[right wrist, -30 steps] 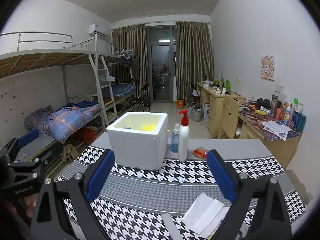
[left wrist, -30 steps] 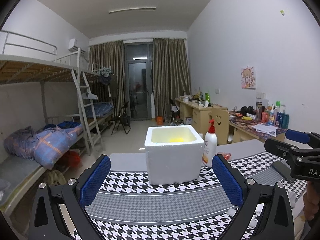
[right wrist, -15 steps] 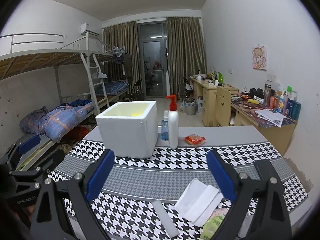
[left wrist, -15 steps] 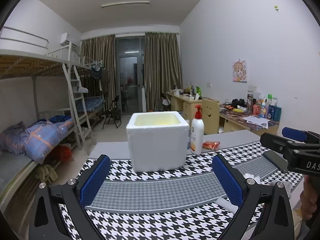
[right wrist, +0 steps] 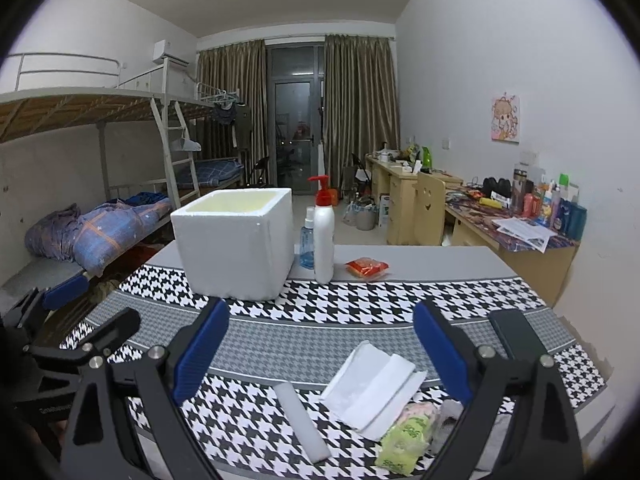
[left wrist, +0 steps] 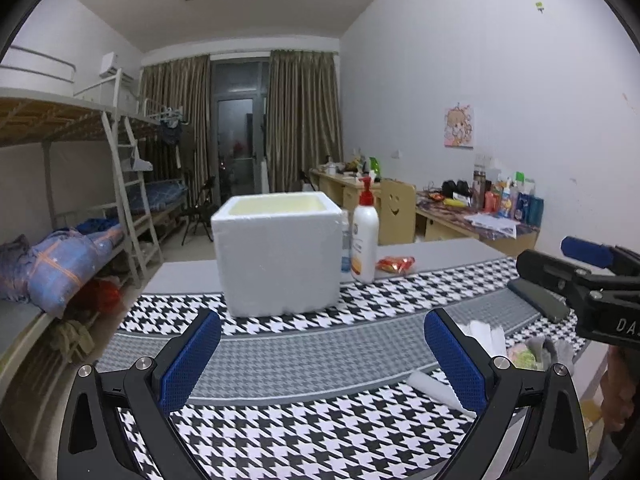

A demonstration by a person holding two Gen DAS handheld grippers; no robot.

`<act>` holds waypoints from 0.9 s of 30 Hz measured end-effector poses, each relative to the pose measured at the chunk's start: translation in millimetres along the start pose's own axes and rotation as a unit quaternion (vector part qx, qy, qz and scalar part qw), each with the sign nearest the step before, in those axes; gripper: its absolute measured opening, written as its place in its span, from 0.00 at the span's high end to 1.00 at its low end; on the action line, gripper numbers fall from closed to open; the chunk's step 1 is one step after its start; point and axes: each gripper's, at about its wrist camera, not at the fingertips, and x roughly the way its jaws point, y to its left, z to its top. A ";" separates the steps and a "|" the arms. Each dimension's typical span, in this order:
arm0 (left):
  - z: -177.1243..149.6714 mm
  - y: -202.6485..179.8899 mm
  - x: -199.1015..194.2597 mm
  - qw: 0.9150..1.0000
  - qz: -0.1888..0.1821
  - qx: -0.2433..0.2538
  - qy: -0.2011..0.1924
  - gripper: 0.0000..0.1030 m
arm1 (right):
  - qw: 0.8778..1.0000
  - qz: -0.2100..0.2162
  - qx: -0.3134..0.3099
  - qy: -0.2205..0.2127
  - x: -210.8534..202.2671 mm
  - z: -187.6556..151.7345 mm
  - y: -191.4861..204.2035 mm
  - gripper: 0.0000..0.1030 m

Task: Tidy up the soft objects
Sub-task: 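Move both grippers toward the remaining tissues, green packet and grey sock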

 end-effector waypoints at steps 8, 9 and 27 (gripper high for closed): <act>-4.5 -11.0 6.3 1.000 -0.011 0.003 0.007 0.01 | 1.000 -0.006 0.009 0.002 -3.1 -10.5 -5.3 0.07; -5.5 -12.4 7.3 1.000 -0.014 0.004 0.010 0.01 | 1.000 -0.009 0.010 0.000 -4.6 -11.5 -6.0 0.07; -17.4 -48.0 39.7 0.997 -0.046 0.003 0.068 0.01 | 0.997 -0.054 0.043 0.036 -2.7 -37.3 -42.3 0.07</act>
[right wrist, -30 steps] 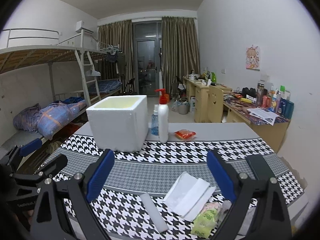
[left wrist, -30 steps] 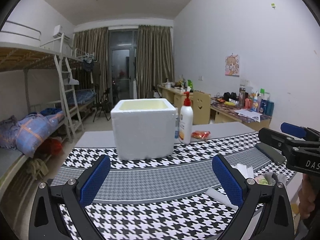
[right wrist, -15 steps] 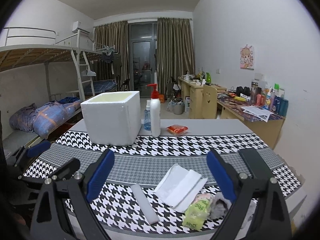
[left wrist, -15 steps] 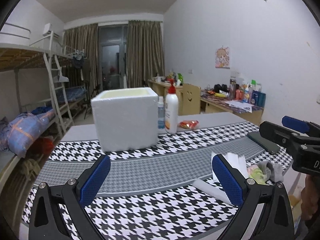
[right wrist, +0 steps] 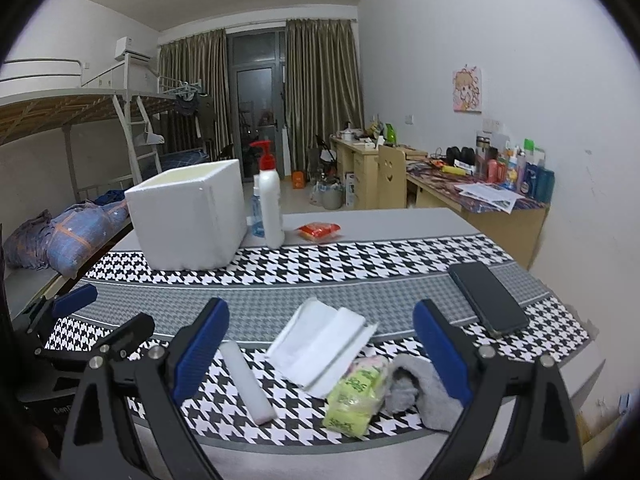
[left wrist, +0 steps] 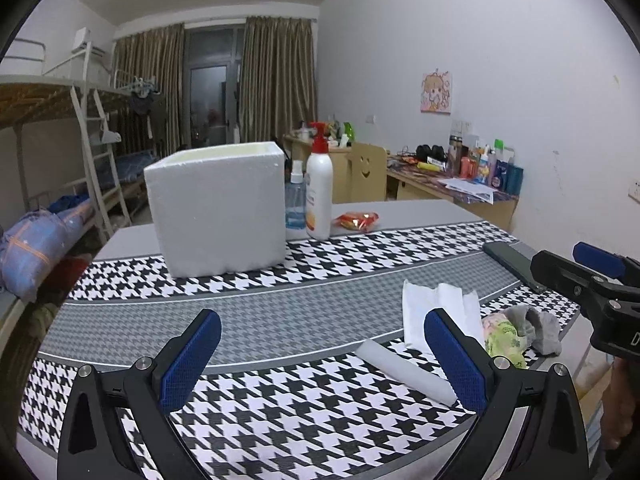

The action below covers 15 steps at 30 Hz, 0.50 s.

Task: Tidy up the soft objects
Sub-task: 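Move both grippers toward the remaining tissues, green packet and grey sock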

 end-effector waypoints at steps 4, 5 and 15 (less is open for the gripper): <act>-1.7 -7.3 8.9 1.000 -0.005 0.000 0.013 0.01 | 1.000 -0.005 0.001 0.008 2.8 -4.3 -5.5 0.07; -2.4 -8.4 10.2 1.000 -0.005 0.000 0.016 0.01 | 1.000 -0.007 0.002 0.009 3.1 -5.0 -7.0 0.07; -9.3 -22.6 32.0 0.999 -0.002 0.000 0.048 0.01 | 0.999 -0.009 0.014 0.031 13.0 -15.7 -25.4 0.07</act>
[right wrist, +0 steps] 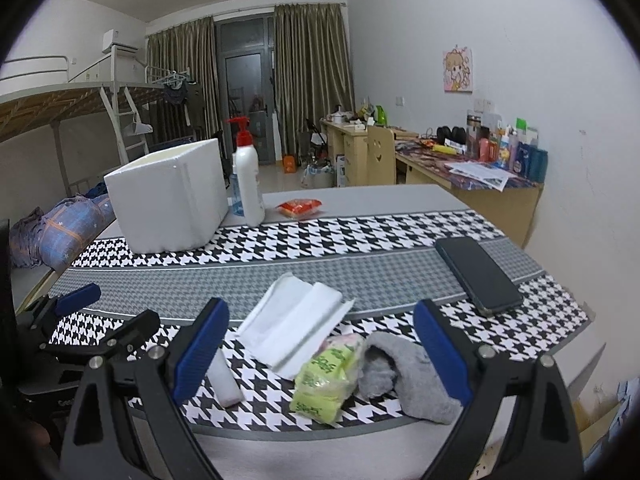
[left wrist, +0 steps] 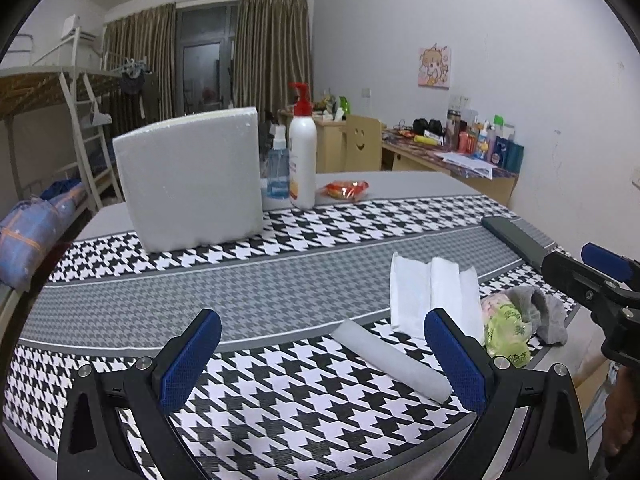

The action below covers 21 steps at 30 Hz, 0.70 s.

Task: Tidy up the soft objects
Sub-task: 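Move both grippers toward the remaining tissues, green packet and grey sock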

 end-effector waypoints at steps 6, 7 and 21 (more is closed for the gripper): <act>-4.8 -8.5 13.1 1.000 0.007 0.002 0.021 0.01 | 1.000 0.003 0.008 0.018 10.4 -6.2 -10.5 0.07; -6.0 -10.3 16.0 1.000 0.009 0.004 0.026 0.01 | 1.000 0.004 0.008 0.021 11.1 -7.5 -11.5 0.07; -16.2 -26.4 44.0 0.997 0.013 0.000 0.071 0.01 | 0.998 0.008 0.014 0.067 32.3 -22.2 -31.3 0.07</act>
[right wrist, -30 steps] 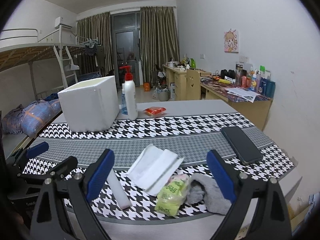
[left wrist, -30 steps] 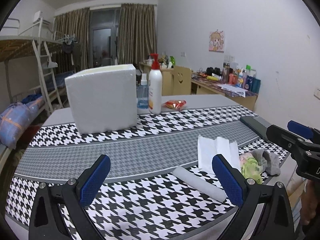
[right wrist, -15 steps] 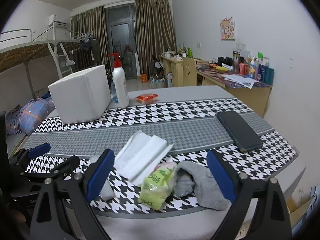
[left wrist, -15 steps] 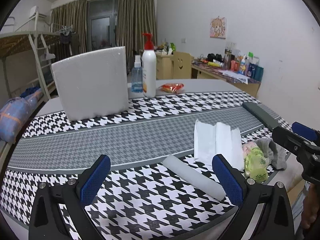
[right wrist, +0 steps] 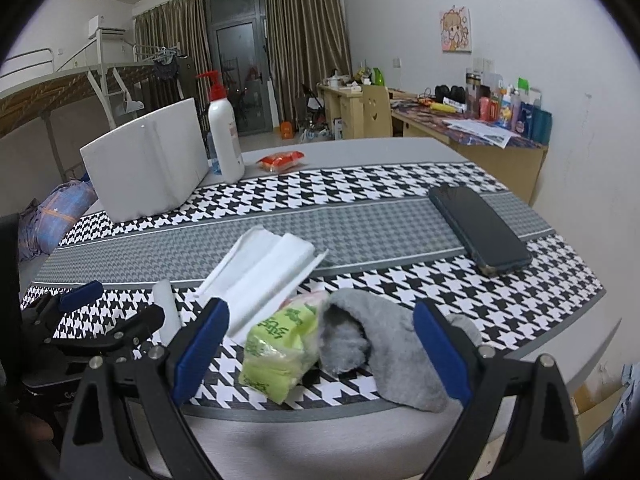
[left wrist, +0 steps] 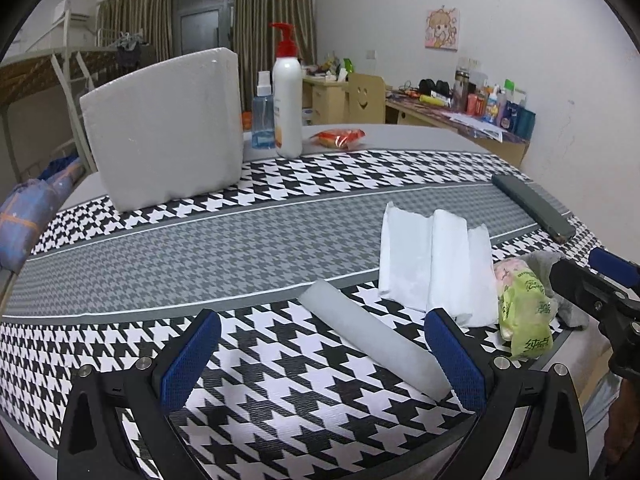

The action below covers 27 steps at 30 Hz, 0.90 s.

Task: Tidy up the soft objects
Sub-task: 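Move both grippers toward the remaining tissues, green packet and grey sock, then close left gripper on the white foam roll while right gripper closes on the grey sock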

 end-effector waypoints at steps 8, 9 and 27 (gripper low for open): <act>2.2 -12.4 7.4 1.000 0.005 0.007 0.011 0.01 | 1.000 0.001 0.009 0.011 6.2 -3.2 -15.1 0.07; 2.4 -14.0 8.2 1.000 0.005 0.009 0.012 0.01 | 1.000 0.001 0.010 0.012 6.4 -3.2 -16.7 0.07; -3.1 -30.0 22.3 0.998 -0.012 -0.003 0.061 0.27 | 1.000 -0.004 0.011 0.018 3.5 -10.5 -41.2 0.07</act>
